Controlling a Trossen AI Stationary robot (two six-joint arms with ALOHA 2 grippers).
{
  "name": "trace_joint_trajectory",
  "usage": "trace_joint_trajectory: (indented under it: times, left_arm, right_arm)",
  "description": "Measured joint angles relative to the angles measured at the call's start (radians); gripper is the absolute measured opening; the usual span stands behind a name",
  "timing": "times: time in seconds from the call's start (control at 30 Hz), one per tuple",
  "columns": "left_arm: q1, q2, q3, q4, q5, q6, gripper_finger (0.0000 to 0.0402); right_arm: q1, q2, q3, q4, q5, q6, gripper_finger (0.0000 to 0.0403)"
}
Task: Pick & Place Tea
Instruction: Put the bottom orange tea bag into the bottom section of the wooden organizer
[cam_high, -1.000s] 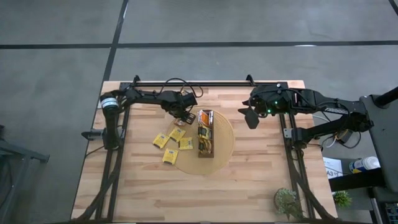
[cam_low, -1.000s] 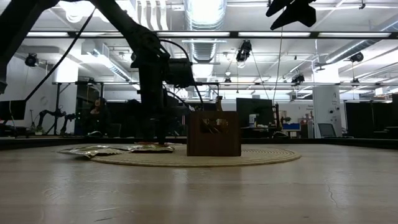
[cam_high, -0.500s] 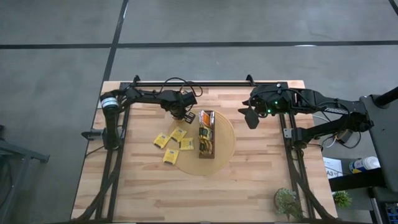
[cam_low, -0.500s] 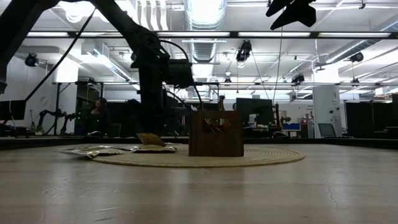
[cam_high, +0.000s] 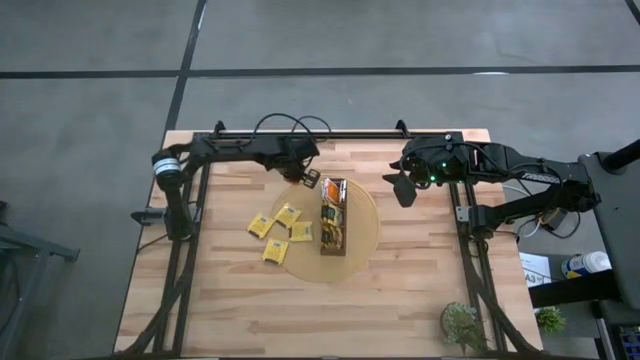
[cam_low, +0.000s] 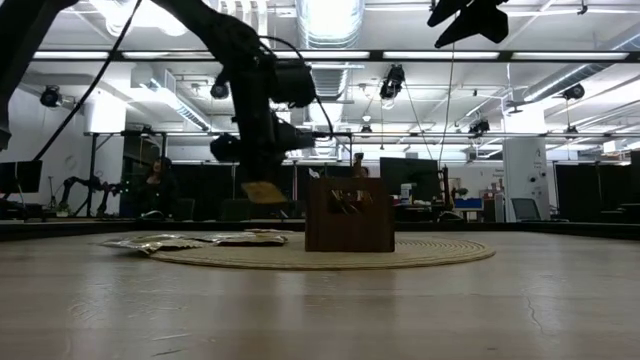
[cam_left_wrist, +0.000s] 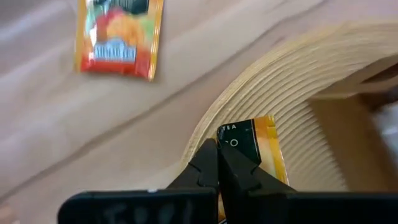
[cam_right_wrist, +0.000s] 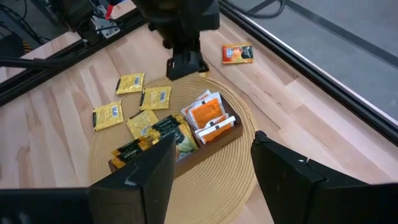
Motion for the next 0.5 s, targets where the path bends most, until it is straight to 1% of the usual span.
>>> trace_joint_trajectory:
  times: [0.07, 0.17, 0.3, 0.37, 0.5]
  left_arm:
    - [-0.001, -0.013, 0.022, 0.0, -0.006, 0.0, 0.0001]
    - [-0.007, -0.037, 0.056, 0.009, -0.015, 0.006, 0.0]
    - [-0.016, -0.084, 0.096, 0.067, -0.021, 0.04, 0.0]
    - [-0.022, -0.105, 0.11, 0.117, -0.026, 0.06, 0.0]
    - [-0.04, -0.152, 0.113, 0.276, -0.028, 0.1, 0.0]
  right_arm:
    - [0.0, 0.0, 0.0, 0.007, 0.0, 0.007, 0.0205]
    - [0.0, 0.0, 0.0, 0.028, 0.0, 0.088, 0.0205]
    - [0.0, 0.005, -0.001, 0.06, 0.001, 0.176, 0.0205]
    - [0.0, 0.013, -0.001, 0.08, 0.001, 0.197, 0.0205]
    - [0.0, 0.031, -0.006, 0.116, 0.001, 0.232, 0.0205]
